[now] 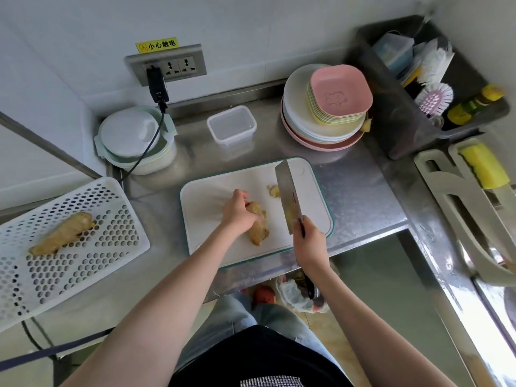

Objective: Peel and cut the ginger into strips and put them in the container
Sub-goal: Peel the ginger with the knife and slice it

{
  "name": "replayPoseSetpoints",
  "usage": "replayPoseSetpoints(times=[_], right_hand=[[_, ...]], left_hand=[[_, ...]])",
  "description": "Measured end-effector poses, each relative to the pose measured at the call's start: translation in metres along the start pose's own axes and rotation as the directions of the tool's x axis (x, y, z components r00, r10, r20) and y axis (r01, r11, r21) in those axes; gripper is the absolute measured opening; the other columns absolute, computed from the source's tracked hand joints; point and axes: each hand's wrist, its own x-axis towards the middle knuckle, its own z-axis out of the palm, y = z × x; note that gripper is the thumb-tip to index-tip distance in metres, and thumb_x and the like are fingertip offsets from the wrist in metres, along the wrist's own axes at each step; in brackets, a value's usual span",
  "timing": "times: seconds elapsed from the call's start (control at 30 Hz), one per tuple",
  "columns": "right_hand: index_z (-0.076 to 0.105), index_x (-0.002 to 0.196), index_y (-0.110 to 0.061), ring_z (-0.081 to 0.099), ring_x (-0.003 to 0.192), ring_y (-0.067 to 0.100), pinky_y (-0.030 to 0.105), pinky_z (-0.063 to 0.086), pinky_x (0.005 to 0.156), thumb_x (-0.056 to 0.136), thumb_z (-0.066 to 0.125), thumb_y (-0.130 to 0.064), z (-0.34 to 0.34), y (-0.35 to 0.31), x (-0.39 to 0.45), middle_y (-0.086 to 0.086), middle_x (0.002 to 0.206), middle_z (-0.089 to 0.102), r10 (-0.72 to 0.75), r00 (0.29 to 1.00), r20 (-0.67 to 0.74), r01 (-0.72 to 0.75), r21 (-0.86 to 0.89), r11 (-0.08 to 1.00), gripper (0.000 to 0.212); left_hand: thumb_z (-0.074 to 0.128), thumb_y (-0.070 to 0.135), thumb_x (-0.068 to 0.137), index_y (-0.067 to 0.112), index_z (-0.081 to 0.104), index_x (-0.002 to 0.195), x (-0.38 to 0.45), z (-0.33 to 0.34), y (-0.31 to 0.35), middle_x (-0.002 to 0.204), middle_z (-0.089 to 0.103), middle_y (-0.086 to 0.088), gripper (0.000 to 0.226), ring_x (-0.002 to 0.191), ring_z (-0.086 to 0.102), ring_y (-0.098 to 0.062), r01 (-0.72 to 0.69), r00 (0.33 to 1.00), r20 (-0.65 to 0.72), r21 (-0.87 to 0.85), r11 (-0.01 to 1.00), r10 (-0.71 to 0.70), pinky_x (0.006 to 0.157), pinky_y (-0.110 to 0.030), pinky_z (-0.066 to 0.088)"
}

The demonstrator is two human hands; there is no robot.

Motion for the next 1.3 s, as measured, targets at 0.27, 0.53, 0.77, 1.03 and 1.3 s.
replayPoseSetpoints(times=[0.27, 0.53, 0.77, 1.03, 1.3], right_hand=[[0.046, 0.085, -0.012, 0.052, 0.059, 0.025, 0.036, 0.04, 0.051, 0.102, 0.035, -0.029, 0.019, -0.008, -0.013, 0.006, 0.069, 0.056, -0.048, 0.995, 0.092, 0.059, -0.125, 0.99, 0.026], [0.043, 0.086, -0.016, 0.056, 0.062, 0.027, 0.039, 0.05, 0.054, 0.102, 0.033, -0.033, 0.03, -0.007, -0.017, 0.007, 0.073, 0.058, -0.029, 0.997, 0.075, 0.042, -0.179, 0.983, 0.025], [0.04, 0.078, -0.011, 0.044, 0.052, 0.026, 0.039, 0.038, 0.049, 0.101, 0.038, -0.026, -0.003, 0.005, 0.0, 0.008, 0.06, 0.049, 0.067, 0.99, -0.126, -0.055, 0.093, 0.994, 0.027], [0.05, 0.087, -0.015, 0.046, 0.035, 0.024, 0.029, 0.039, 0.039, 0.101, 0.04, -0.03, -0.033, 0.018, 0.011, 0.01, 0.05, 0.047, 0.163, 0.986, 0.027, -0.164, 0.262, 0.951, 0.023], [0.045, 0.099, -0.013, 0.054, 0.056, 0.03, 0.03, 0.035, 0.047, 0.102, 0.038, -0.03, -0.029, 0.012, -0.006, 0.006, 0.074, 0.06, -0.165, 0.966, -0.2, 0.039, -0.516, 0.856, 0.019]], left_hand=[[0.07, 0.026, 0.084, 0.005, 0.054, 0.108, -0.013, 0.001, -0.022, 0.106, 0.061, -0.01, 0.036, 0.097, 0.059, -0.024, -0.043, 0.985, -0.171, -0.101, 0.994, 0.025, 0.075, -0.025, 0.042], [0.056, 0.049, 0.088, 0.009, 0.042, 0.115, -0.036, 0.009, -0.006, 0.103, 0.062, -0.008, 0.05, 0.074, 0.067, -0.024, 0.067, 0.996, 0.043, 0.12, 0.99, -0.073, 0.046, -0.024, 0.045], [0.047, 0.035, 0.094, 0.006, 0.039, 0.126, -0.01, 0.002, 0.017, 0.121, 0.051, -0.012, 0.044, 0.107, 0.053, -0.03, -0.34, 0.882, -0.031, 0.649, 0.681, 0.47, 0.08, -0.036, 0.046], [0.063, 0.035, 0.084, 0.012, 0.056, 0.114, 0.018, 0.021, 0.04, 0.12, 0.055, -0.007, 0.039, 0.114, 0.049, -0.027, -0.48, 0.868, 0.25, 0.643, 0.597, 0.429, 0.091, -0.037, 0.041], [0.048, 0.016, 0.084, 0.002, 0.056, 0.095, -0.007, 0.02, 0.083, 0.093, 0.059, -0.011, 0.019, 0.089, 0.057, -0.03, -0.252, 0.873, -0.488, -0.49, 0.835, -0.023, 0.074, -0.03, 0.044]])
